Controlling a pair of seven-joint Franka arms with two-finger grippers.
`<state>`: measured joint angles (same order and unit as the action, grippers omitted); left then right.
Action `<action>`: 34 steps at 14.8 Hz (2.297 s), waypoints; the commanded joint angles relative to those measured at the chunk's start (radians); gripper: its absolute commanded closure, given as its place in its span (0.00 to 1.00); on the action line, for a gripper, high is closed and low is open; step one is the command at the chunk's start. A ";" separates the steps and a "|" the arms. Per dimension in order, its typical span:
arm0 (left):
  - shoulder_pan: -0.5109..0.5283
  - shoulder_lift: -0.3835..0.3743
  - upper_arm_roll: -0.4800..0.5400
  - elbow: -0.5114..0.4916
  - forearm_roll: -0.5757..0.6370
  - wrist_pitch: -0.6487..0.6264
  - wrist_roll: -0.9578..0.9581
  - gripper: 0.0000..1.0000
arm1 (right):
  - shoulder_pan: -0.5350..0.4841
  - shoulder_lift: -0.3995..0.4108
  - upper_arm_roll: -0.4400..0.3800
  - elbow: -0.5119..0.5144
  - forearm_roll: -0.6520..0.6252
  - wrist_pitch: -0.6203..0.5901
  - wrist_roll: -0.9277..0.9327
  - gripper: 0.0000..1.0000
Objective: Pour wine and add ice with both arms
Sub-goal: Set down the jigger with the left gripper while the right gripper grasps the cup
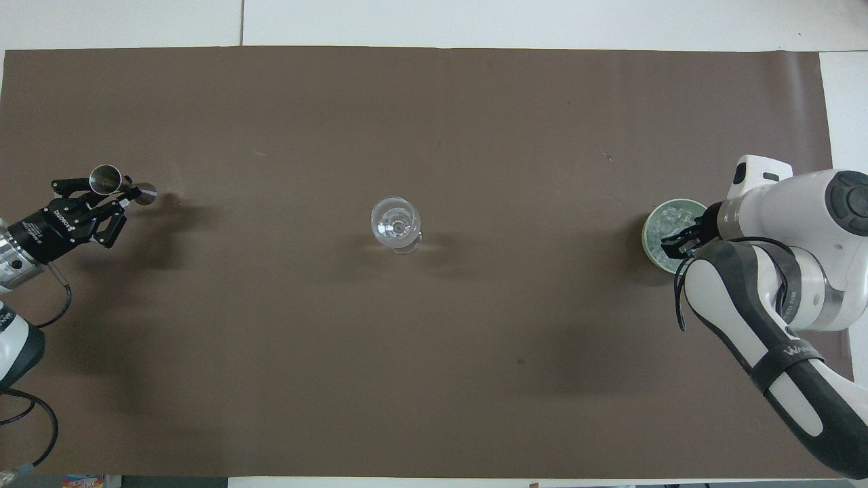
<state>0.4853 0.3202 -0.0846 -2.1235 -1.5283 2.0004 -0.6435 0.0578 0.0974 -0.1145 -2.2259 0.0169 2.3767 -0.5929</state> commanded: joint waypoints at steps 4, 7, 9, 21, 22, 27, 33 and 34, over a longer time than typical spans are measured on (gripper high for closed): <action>0.039 0.048 -0.009 -0.029 -0.085 -0.017 0.045 1.00 | -0.013 -0.001 0.007 -0.017 0.037 0.018 -0.018 0.38; 0.045 0.045 -0.009 -0.053 -0.087 -0.008 0.047 1.00 | -0.012 -0.002 0.007 -0.021 0.041 0.018 -0.018 0.50; 0.059 0.042 -0.009 -0.067 -0.087 -0.008 0.045 1.00 | -0.010 -0.002 0.007 -0.021 0.041 0.016 -0.016 0.69; 0.160 -0.003 0.000 -0.090 0.023 -0.048 0.036 0.00 | 0.001 -0.034 0.018 0.086 0.092 -0.143 0.022 1.00; 0.164 -0.013 0.002 -0.087 0.043 -0.055 0.035 0.00 | 0.001 -0.044 0.039 0.106 0.092 -0.171 0.053 1.00; 0.171 -0.068 0.005 0.054 0.394 -0.066 0.038 0.00 | 0.001 -0.047 0.117 0.287 0.092 -0.378 0.223 1.00; 0.035 -0.095 -0.001 0.339 0.906 -0.150 0.036 0.00 | 0.022 0.030 0.301 0.602 0.089 -0.591 0.646 1.00; -0.003 -0.096 -0.003 0.374 0.986 -0.149 0.038 0.00 | 0.054 0.056 0.305 0.664 0.087 -0.615 0.722 1.00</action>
<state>0.5479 0.2092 -0.0960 -1.8438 -0.6769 1.8872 -0.6063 0.0821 0.0674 0.1610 -1.7234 0.0973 1.8338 -0.0057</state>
